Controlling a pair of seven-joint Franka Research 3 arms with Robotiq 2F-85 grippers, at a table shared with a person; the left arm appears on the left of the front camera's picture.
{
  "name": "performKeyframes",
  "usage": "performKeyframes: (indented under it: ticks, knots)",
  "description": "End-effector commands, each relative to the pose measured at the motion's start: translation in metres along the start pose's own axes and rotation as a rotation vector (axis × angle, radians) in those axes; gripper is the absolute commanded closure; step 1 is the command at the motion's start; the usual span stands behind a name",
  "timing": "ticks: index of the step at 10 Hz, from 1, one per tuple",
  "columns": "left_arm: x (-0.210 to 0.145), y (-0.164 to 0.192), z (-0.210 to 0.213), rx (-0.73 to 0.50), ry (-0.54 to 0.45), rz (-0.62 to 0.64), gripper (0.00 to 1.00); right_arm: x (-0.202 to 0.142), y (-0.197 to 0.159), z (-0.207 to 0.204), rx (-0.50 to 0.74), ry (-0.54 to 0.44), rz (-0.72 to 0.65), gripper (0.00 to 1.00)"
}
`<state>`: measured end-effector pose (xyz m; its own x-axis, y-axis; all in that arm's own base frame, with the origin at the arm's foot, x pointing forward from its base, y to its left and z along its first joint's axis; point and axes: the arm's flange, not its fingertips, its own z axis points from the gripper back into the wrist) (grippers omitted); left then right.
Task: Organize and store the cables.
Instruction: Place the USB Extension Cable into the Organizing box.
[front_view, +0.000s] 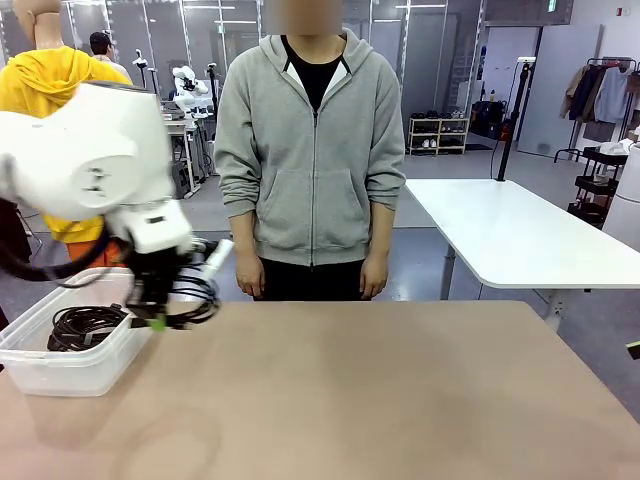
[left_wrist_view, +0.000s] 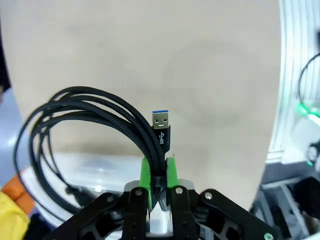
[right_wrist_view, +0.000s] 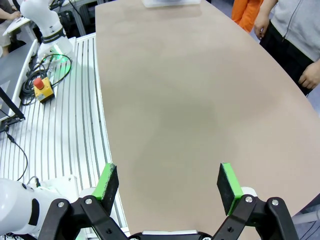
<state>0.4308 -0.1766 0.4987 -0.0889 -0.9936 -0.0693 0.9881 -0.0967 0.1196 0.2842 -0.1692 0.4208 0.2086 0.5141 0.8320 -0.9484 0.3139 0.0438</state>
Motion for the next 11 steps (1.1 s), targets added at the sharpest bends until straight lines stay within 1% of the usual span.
performKeyframes:
  ticks: [1, 2, 3, 4, 8, 9, 11]
  knots:
    - [-0.043, -0.016, 0.003, 0.053, -0.050, -0.002, 1.00, 0.001, 0.000, 0.001, -0.006, -0.016, 0.002, 0.00]
    - [-0.059, -0.018, 0.001, 0.049, -0.050, 0.016, 1.00, 0.001, 0.000, 0.001, -0.006, -0.016, 0.002, 0.00]
    - [-0.062, -0.019, -0.001, 0.051, -0.093, -0.009, 1.00, 0.001, 0.000, 0.001, -0.006, -0.016, 0.002, 0.00]
    - [-0.058, -0.012, 0.005, 0.017, -0.021, 0.027, 1.00, 0.001, 0.000, 0.001, -0.006, -0.016, 0.002, 0.00]
    - [-0.058, -0.012, 0.005, 0.017, -0.021, 0.027, 1.00, 0.001, 0.000, 0.001, -0.006, -0.016, 0.002, 0.00]
    - [-0.059, -0.015, 0.001, 0.015, -0.032, 0.009, 0.86, 0.001, 0.000, 0.001, -0.006, -0.016, 0.002, 0.00]
    - [-0.061, -0.014, 0.001, 0.016, -0.026, -0.001, 0.86, 0.001, 0.000, 0.001, -0.006, -0.016, 0.002, 0.00]
